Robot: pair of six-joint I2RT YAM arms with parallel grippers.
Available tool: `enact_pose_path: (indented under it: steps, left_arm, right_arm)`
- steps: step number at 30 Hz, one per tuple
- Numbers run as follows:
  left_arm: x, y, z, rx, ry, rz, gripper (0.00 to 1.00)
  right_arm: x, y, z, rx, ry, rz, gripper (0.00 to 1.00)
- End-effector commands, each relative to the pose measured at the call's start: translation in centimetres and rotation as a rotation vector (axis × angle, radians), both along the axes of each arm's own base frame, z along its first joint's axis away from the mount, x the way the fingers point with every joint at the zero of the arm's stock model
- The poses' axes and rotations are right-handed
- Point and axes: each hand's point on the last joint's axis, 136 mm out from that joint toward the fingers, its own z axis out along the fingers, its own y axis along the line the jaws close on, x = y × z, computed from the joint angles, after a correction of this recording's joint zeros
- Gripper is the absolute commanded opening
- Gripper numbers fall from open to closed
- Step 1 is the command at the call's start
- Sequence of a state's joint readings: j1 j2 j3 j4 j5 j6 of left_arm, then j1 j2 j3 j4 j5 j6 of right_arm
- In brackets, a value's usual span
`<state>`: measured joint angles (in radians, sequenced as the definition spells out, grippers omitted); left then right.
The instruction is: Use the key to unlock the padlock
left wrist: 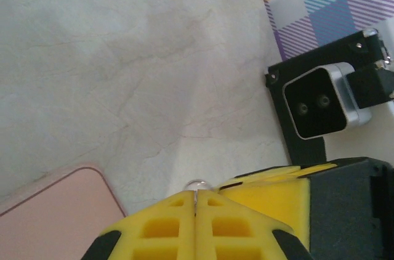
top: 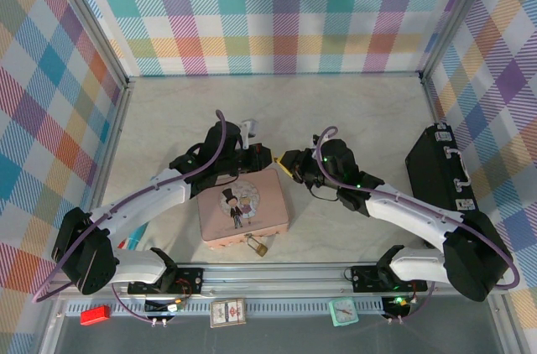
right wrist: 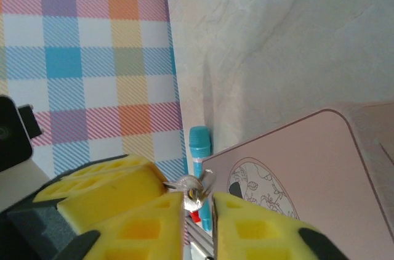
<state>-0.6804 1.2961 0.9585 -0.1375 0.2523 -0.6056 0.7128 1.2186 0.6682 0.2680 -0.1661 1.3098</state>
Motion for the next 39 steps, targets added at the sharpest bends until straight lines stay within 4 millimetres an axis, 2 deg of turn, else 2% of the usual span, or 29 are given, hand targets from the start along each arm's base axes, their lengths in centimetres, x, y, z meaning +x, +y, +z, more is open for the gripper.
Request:
enact_pose_path:
  steps: [1, 4, 10, 14, 17, 24, 29, 39]
  left_arm:
    - [0.2, 0.5, 2.5, 0.006, -0.078, 0.006, 0.00]
    - [0.1, 0.3, 3.1, 0.037, -0.093, -0.031, 0.00]
    - [0.4, 0.2, 5.2, 0.018, -0.125, -0.045, 0.00]
    - [0.5, -0.4, 6.4, -0.027, -0.120, -0.063, 0.00]
    - [0.6, -0.8, 7.2, -0.071, -0.115, -0.083, 0.00]
    - [0.5, -1.6, 8.5, -0.150, -0.108, -0.126, 0.00]
    - [0.0, -2.2, 9.0, -0.180, -0.102, -0.172, 0.00]
    - [0.0, -2.7, 9.1, -0.198, -0.107, -0.194, 0.00]
  right_arm:
    - [1.1, -2.1, -1.6, -0.027, 0.015, -0.049, 0.29]
    - [2.3, -2.6, -1.4, 0.050, 0.017, -0.016, 0.33]
    - [3.6, -2.5, 2.1, 0.171, -0.174, 0.104, 0.39]
    - [2.9, -1.9, 4.6, 0.231, -0.314, 0.182, 0.47]
    - [2.3, -2.0, 5.7, 0.242, -0.395, 0.199, 0.48]
    - [0.7, -2.1, 6.8, 0.234, -0.527, 0.261, 0.49]
    - [-0.1, -2.0, 8.2, 0.261, -0.589, 0.302, 0.48]
    - [-0.7, -1.7, 8.9, 0.268, -0.601, 0.344, 0.41]
